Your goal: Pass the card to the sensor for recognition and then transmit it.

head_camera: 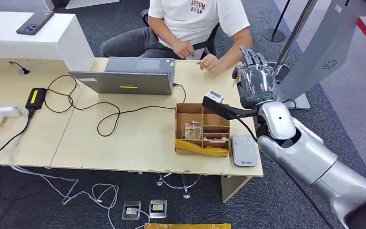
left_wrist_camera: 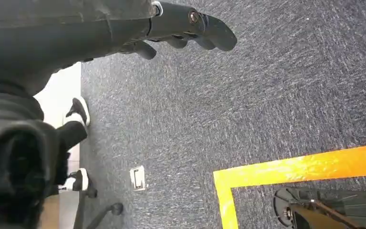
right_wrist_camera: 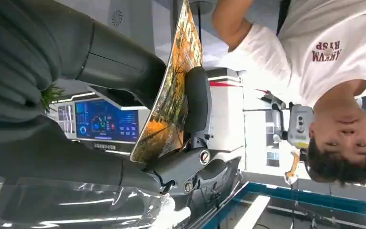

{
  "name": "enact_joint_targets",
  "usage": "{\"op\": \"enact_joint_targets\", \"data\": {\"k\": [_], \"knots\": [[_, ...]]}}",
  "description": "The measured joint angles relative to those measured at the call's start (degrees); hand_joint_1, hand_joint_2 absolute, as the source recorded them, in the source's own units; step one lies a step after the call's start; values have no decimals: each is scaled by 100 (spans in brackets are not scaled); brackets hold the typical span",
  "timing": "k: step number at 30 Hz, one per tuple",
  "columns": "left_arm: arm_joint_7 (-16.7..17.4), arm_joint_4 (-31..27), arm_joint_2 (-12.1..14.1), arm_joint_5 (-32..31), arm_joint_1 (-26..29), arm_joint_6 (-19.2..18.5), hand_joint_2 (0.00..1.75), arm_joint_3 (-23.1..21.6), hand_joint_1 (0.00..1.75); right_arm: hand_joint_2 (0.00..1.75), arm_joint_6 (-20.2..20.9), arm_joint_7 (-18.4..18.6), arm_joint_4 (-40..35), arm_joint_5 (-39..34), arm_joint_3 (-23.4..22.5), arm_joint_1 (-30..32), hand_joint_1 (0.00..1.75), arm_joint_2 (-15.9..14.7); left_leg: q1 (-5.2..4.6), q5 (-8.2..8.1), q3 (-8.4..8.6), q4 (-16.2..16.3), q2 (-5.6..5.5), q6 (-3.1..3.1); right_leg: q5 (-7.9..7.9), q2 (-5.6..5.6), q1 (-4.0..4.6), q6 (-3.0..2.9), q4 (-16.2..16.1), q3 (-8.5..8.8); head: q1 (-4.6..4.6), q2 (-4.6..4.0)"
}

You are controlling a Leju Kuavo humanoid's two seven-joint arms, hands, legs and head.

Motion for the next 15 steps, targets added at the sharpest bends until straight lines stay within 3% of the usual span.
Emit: {"op": "enact_joint_targets", "data": {"k": [10,15], "knots": [[-15,0,-2,251,3,22,0,4,0,175,-195,-151,103,-429,31,105,175,2,0,0,4,0,3,0,0,2,0,0,-1,-1,0,0],[-15,0,-17,454,12,66,0,17,0,175,-880,-96,157,-874,-172,607,175,-196,0,-1,12,1,-7,0,-1,-1,3,0,-5,9,2,0]]}}
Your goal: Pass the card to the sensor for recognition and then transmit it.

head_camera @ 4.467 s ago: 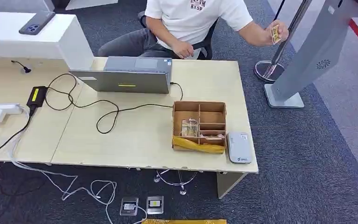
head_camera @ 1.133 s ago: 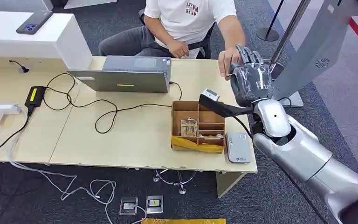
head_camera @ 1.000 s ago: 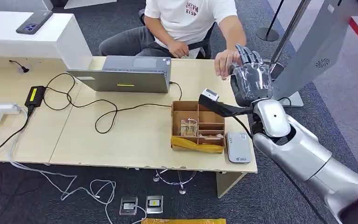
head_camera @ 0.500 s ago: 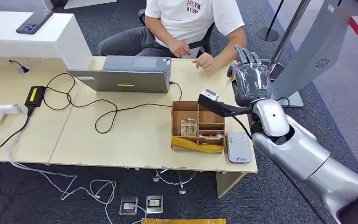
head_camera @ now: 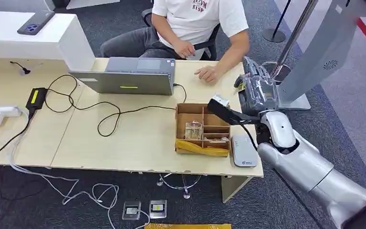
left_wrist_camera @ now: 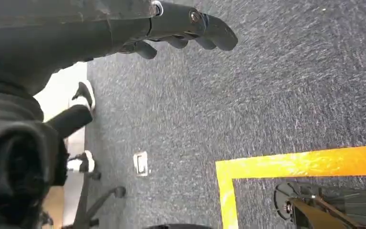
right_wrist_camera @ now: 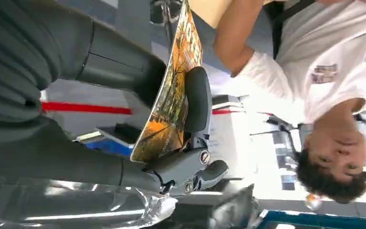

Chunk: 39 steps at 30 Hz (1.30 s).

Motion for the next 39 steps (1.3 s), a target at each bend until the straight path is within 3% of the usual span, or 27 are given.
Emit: {"op": "enact_joint_targets", "data": {"k": [3,16,22,27,39], "knots": [[0,0,0,53,37,7,0,6,0,175,-230,-13,-2,-99,-224,429,175,-217,-2,-3,-4,0,9,1,0,6,-5,0,0,-3,-4,0],[-94,2,-5,33,31,39,0,2,0,175,-47,37,-186,57,-813,1277,175,-610,1,-10,10,-1,57,-4,2,43,1,-1,2,-5,-4,0],[-94,2,-11,29,29,44,0,2,0,175,61,-26,-225,113,-988,1510,175,-621,0,-10,8,-1,56,-4,2,42,0,-1,2,-5,-2,0],[-94,2,-15,42,23,42,0,2,0,175,390,-162,-225,225,-1023,1614,175,-586,1,-10,6,-2,54,-4,2,39,0,-1,2,-5,-4,0],[-94,2,-44,166,6,42,0,2,0,175,522,-420,11,70,-914,1741,175,-247,1,-10,5,-2,53,-4,2,39,0,-1,2,-6,-4,2]]}}
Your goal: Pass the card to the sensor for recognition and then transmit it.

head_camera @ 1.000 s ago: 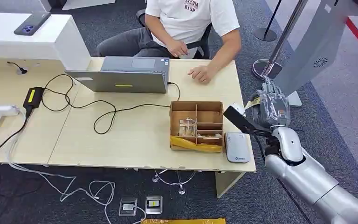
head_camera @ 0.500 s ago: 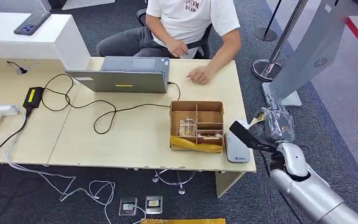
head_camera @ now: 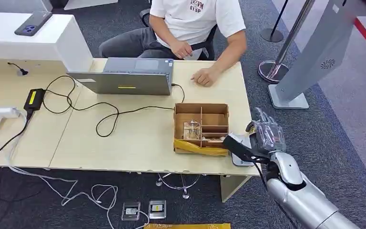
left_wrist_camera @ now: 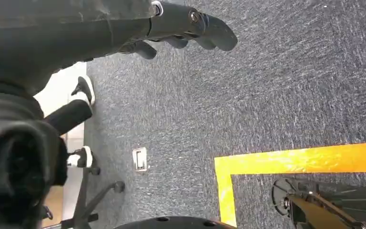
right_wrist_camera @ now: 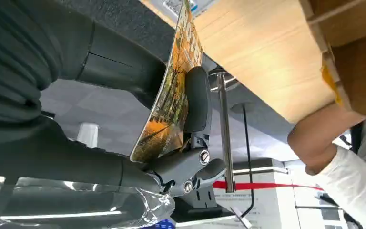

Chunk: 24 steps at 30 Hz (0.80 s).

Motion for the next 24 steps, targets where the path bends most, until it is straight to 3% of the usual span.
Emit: {"op": "enact_joint_targets", "data": {"k": [24], "knots": [[2,0,-4,103,0,7,0,0,0,175,-70,-188,457,-203,81,156,175,291,0,0,0,0,0,0,0,1,0,0,0,-1,2,0]]}}
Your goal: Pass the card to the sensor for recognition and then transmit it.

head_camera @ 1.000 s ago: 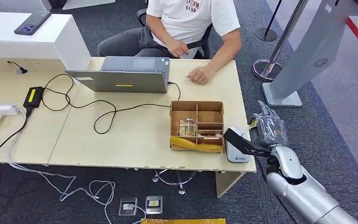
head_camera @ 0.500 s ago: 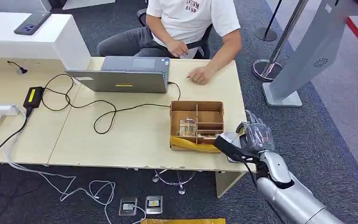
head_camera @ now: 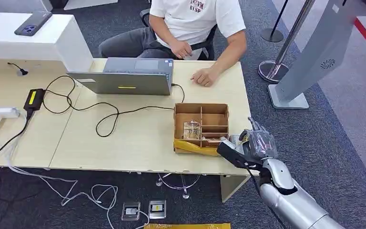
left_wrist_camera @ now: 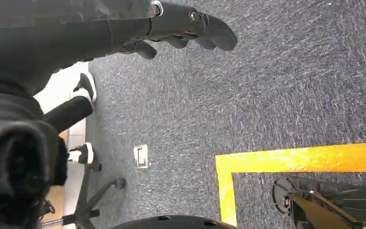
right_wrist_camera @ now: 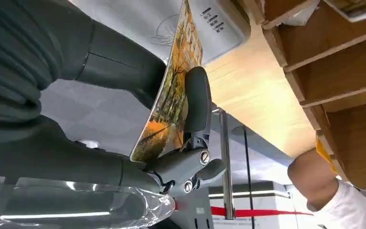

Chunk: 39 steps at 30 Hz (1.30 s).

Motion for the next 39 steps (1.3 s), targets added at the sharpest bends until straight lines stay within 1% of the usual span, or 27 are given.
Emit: {"op": "enact_joint_targets", "data": {"k": [6,13,26,39], "knots": [[0,0,-24,11,0,22,0,0,0,175,-94,-9,160,-85,-7,9,175,28,0,0,1,0,0,0,0,1,0,0,0,0,-2,-2],[0,0,-28,-39,0,20,0,-4,0,175,-256,7,221,-173,-74,222,175,-4,0,-2,3,0,4,-3,0,6,0,0,-1,-1,-2,-2],[0,0,-31,-39,0,15,0,-9,0,175,-288,57,227,-203,-114,304,175,-33,0,-2,7,0,5,-3,0,6,0,0,-1,2,-2,-2],[-4,0,-31,-7,0,13,0,-9,0,175,-358,-52,236,-212,-111,306,175,-26,0,-2,6,0,5,-3,0,6,0,0,0,2,-2,-2]]}}
